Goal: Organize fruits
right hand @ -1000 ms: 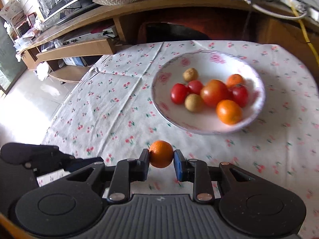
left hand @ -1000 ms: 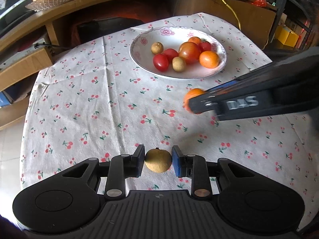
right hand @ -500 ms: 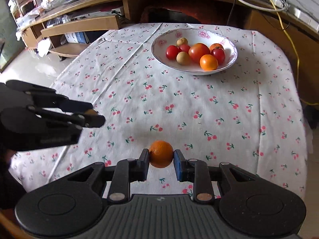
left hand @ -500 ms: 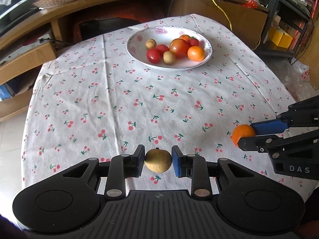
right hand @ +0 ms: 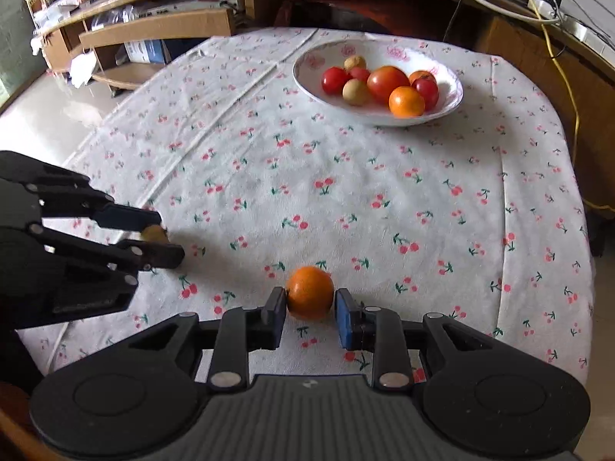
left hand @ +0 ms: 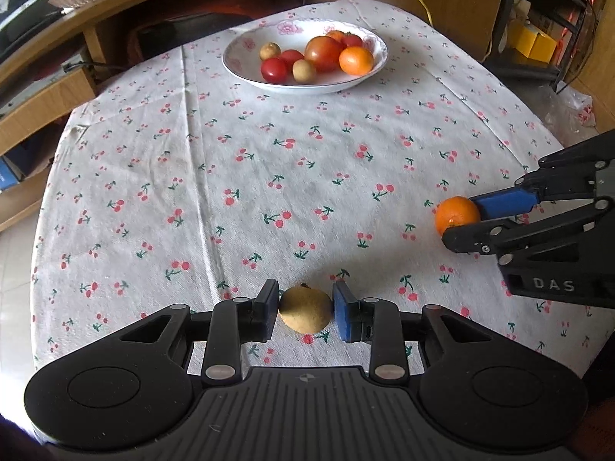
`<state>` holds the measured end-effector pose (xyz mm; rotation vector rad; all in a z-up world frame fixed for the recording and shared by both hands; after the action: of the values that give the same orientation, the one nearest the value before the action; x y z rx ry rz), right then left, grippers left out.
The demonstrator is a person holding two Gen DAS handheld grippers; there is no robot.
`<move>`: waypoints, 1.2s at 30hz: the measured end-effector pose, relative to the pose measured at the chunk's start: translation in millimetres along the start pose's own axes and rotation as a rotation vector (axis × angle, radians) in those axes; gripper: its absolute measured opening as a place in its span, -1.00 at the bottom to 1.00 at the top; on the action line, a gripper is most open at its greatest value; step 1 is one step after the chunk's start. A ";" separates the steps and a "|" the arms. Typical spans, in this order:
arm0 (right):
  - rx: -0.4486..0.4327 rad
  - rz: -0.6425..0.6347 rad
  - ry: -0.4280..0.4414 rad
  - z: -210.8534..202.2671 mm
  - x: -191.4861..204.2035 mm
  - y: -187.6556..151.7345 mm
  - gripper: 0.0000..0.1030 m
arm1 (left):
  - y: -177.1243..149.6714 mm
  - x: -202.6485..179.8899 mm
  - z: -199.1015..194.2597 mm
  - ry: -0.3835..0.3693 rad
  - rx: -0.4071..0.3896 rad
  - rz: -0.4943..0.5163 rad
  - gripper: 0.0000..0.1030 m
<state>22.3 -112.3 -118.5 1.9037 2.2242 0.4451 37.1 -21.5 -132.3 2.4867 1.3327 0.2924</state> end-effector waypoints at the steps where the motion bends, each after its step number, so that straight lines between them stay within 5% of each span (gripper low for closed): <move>1: 0.004 -0.009 -0.006 1.4 0.7 -0.6 -0.46 | -0.5 -0.8 0.0 0.004 -0.001 0.005 -0.23; 19: -0.008 0.037 0.009 -6.2 -14.1 -2.2 -0.13 | -9.0 1.6 -8.3 0.012 -0.008 -0.028 0.09; 36: 0.007 0.034 0.014 4.0 -12.4 -1.9 -0.12 | -9.6 -7.2 -3.5 0.012 0.009 -0.014 0.08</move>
<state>23.8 -124.3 -123.6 1.9509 2.2078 0.4581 24.7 -21.9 -132.7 2.4853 1.3586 0.2992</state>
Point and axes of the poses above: each gripper's, at about its wrist camera, not at the fingertips, and z roughly the way its jaws point, x to its left, y to its top, the point moved 10 cm from there along z, roughly the way its jaws point, and after that the axes turned 8 degrees about x, right-handed, at the moved point
